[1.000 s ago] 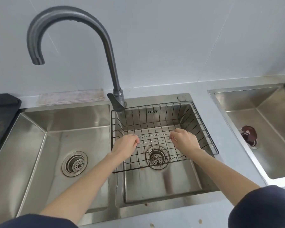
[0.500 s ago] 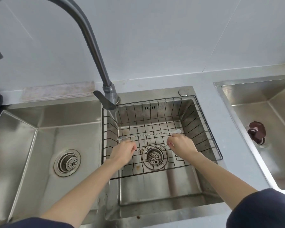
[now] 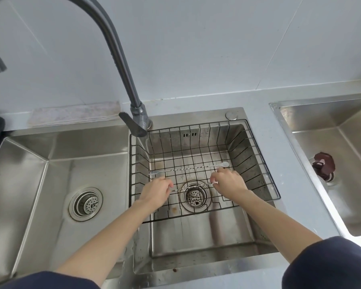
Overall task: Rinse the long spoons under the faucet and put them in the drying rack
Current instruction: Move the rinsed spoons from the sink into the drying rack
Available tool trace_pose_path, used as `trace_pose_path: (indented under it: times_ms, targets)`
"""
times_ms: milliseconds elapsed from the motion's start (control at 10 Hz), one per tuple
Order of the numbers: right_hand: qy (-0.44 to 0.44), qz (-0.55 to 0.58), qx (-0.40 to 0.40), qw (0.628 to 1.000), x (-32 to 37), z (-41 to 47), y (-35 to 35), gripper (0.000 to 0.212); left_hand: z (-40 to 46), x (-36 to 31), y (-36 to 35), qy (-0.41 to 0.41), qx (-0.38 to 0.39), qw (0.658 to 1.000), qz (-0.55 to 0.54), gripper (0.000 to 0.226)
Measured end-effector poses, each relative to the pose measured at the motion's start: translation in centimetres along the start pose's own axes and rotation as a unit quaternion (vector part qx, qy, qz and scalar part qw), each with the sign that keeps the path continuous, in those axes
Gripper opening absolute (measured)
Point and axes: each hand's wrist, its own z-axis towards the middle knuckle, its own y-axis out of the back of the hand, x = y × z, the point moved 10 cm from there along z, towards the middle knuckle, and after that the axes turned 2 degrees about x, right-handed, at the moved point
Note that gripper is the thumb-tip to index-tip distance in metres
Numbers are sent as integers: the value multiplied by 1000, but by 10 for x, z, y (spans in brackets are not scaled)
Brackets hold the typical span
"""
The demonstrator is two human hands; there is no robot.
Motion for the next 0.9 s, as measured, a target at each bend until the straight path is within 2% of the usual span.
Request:
trace_pose_path:
  times_ms: [300,500,600,900]
  targets:
    - [0,-15,-3,1000,3,-9,6,27,-12,-1,9,0,2,1000,14,30]
    - [-3,-13,-4,1000,12,-18,15,31,-21,-4,27,-2,-16,999,29,32]
    - [4,-9,-11,1000,23,-24,27,34,-27,-7,46,-10,-50,998,42,36]
    - [34,0,0,999,67,-33,60,58,-48,4,102,2,-116,992,56,48]
